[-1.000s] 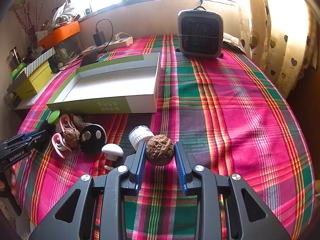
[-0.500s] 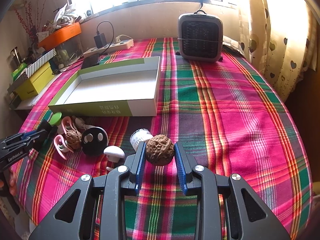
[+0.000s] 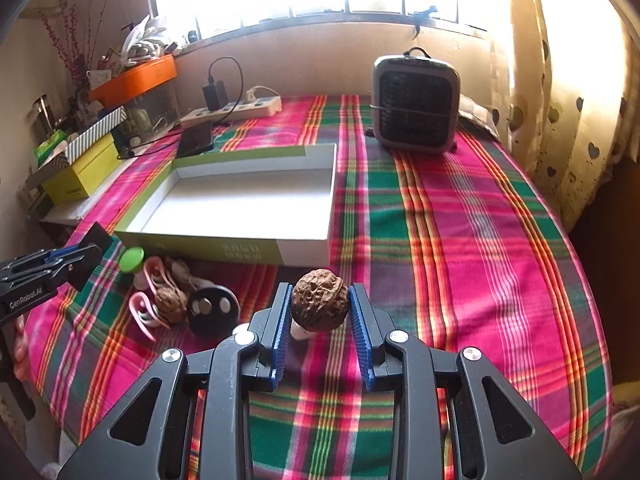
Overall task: Organize objects
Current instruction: 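Lift the flashlight and walnut and carry both over the box, then release the flashlight with the left tool while the right tool releases the walnut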
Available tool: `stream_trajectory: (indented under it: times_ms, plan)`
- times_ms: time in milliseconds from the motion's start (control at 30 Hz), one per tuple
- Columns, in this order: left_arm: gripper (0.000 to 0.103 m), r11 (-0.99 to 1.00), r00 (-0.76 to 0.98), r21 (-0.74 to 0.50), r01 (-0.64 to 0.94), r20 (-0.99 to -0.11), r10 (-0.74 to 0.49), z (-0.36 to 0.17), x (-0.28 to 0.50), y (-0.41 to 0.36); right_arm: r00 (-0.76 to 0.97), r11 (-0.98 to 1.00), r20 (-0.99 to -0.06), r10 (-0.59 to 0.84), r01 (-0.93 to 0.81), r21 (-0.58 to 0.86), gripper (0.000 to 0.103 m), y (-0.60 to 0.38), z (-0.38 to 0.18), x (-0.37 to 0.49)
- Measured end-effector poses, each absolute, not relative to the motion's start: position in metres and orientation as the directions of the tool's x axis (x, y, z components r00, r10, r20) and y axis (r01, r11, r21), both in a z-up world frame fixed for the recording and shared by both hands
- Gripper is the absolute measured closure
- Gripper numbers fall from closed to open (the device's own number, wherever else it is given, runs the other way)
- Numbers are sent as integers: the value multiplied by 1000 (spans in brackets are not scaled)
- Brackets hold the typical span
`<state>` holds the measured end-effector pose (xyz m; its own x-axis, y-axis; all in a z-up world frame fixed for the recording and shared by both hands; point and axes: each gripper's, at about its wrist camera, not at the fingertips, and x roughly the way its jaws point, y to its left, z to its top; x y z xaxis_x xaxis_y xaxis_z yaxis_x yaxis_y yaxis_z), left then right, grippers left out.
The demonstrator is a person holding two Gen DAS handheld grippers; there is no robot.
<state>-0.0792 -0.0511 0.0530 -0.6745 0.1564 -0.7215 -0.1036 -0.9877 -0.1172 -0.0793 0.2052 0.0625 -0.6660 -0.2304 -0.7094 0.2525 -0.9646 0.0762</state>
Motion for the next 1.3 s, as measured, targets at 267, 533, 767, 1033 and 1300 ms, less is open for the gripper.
stream_trajectory:
  times_ms: [267,533,767,1033,1300]
  plan:
    - [81,-987,-680,-116,-115,-715,163,62,-104,-49,-664,-955,-702,-256,285,78,73,196,74,-96]
    - [81,-990,-682,-99,-104,-717,144,66,-134,-48,-657,-946,-705,-267,317,63,73,185,82,-118]
    - [81,-990,-659,-95,-105,-739,141,61,-167,-47,-631,-937,-719,-290,341,78,73,175,82,-150]
    - [81,-992,-634,-87,-95,-763,128,48,-205,-43,-589,-938,-766,-256,342,51,73,159,67,-198]
    - [81,-994,-603,-66,-93,-790,109,32,-232,-40,-538,-937,-803,-257,342,70,73,150,49,-232]
